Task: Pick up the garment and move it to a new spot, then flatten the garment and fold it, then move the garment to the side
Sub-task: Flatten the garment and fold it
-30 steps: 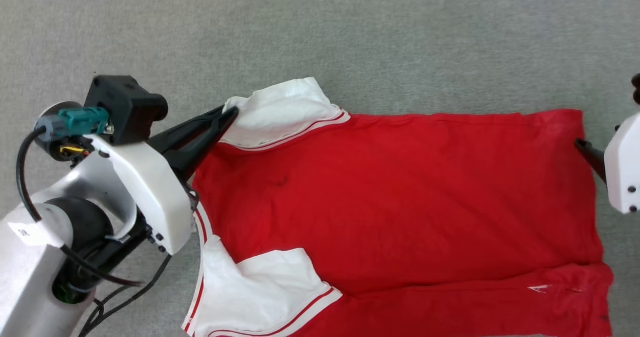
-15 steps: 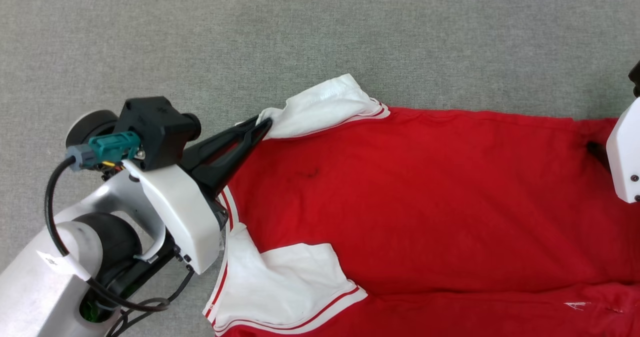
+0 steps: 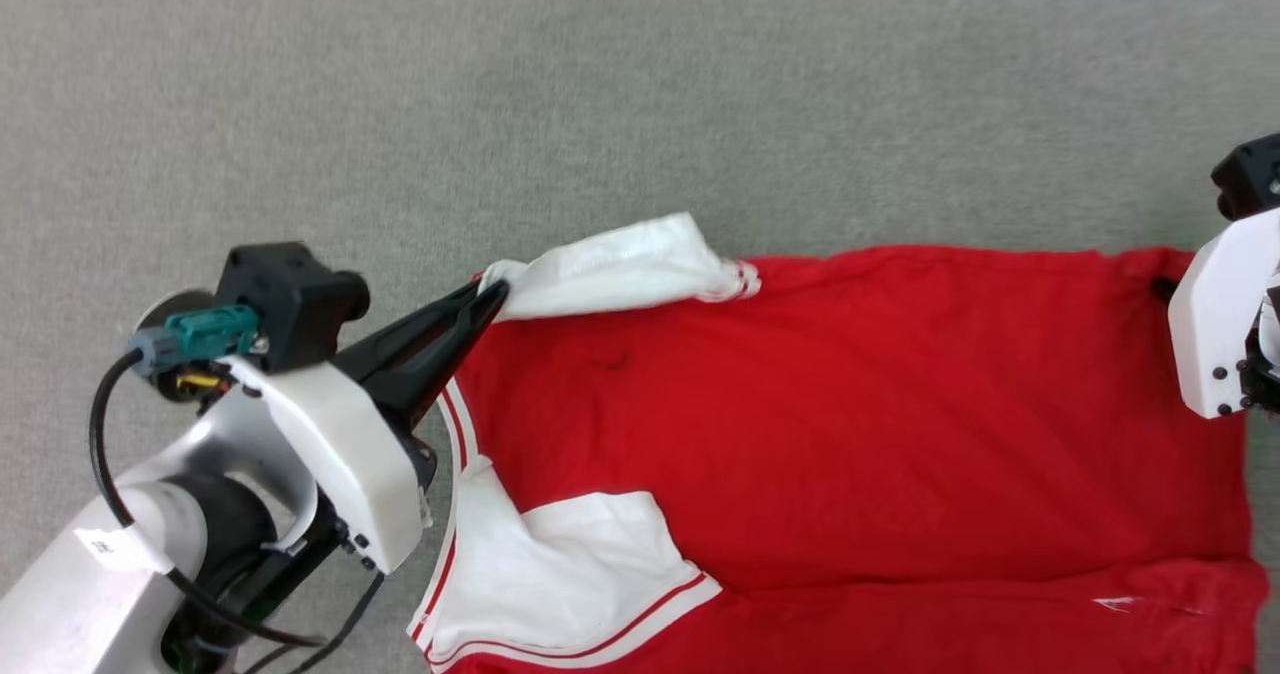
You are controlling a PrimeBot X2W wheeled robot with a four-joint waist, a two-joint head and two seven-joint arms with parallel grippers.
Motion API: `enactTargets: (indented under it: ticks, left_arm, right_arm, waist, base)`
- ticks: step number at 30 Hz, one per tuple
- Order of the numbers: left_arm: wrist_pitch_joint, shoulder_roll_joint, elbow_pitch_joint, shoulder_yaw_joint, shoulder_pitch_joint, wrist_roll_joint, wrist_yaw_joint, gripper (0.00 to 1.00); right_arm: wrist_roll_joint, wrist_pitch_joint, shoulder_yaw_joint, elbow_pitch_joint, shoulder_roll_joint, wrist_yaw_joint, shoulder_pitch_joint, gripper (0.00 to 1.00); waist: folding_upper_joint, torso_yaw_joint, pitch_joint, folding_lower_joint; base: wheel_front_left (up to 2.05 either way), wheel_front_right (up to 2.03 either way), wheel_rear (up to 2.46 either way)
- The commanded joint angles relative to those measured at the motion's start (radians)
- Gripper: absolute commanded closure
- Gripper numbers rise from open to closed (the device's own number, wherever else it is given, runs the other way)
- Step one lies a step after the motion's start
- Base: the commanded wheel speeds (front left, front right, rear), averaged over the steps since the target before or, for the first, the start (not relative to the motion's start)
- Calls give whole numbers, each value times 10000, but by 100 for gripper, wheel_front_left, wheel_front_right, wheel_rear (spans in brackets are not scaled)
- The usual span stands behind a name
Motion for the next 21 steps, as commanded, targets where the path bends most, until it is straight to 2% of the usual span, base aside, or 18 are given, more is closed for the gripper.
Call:
enactTargets:
  ticks: [1,8,14,21]
  left_arm:
    - [-118,20,1,82,232,-77,70,100]
    - [-503,129,-122,334,1348,-371,449,100]
    - [-899,244,-427,723,2682,-646,1026,100]
    - [-963,473,-719,773,4296,-1129,1310,100]
  right_arm:
    - [112,-236,-49,-36,47,-11,115,100]
    - [684,-1351,-489,-728,24,-10,1168,100]
    - [979,-2214,-1295,-1532,507,-10,2718,100]
    - [1059,-2527,-2131,-2490,932,-8,4743,100]
  waist:
    - [0,-175,-383,0]
    - [0,-333,-1393,0]
    - [0,-417,-2041,0]
    - [0,-373,-2486,0]
  base:
    - [0,0,0]
    - [0,0,0]
    - [0,0,0]
    - [0,0,0]
